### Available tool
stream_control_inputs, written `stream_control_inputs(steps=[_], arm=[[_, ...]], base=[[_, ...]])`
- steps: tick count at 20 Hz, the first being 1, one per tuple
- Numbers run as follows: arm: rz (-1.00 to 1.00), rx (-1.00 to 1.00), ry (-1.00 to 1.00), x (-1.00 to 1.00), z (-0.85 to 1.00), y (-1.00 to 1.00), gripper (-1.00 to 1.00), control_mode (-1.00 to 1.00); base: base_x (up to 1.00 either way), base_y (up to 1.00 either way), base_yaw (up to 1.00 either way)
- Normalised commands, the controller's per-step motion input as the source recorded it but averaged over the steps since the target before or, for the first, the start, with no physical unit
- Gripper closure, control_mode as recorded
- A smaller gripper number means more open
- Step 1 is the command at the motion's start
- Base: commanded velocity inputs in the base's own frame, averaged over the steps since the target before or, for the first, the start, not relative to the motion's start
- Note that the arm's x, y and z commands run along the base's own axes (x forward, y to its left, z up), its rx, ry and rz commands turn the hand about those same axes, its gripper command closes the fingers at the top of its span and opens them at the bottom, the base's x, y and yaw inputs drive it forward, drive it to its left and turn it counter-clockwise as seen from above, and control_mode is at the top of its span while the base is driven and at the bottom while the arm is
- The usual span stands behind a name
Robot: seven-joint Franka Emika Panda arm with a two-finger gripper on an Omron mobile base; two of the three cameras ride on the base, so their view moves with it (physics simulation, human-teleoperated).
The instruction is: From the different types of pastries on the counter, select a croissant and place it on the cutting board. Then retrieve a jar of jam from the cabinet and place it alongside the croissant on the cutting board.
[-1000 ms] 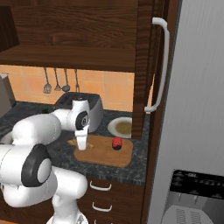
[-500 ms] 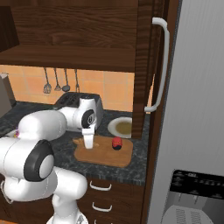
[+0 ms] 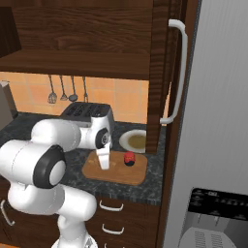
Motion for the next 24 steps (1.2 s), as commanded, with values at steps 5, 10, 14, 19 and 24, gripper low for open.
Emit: stream_control_inputs(steps=[5, 10, 14, 19, 24], arm=[[0.00, 0.09, -0.08, 0.37, 0.00, 0.03, 1.00, -1.00], [0.00, 0.00, 0.00, 0.00, 0.00, 0.00, -1.00, -1.00], [0.00, 0.00, 0.00, 0.00, 0.00, 0.00, -1.00, -1.00], [0.00, 0.00, 0.00, 0.00, 0.00, 0.00, -1.00, -1.00], [0.02, 0.00, -0.03, -0.11, 0.60, 0.33, -1.00, -1.00]], base=[[0.00, 0.00, 0.00], [0.00, 0.00, 0.00], [0.00, 0.00, 0.00], [0.00, 0.00, 0.00], [0.00, 0.00, 0.00]])
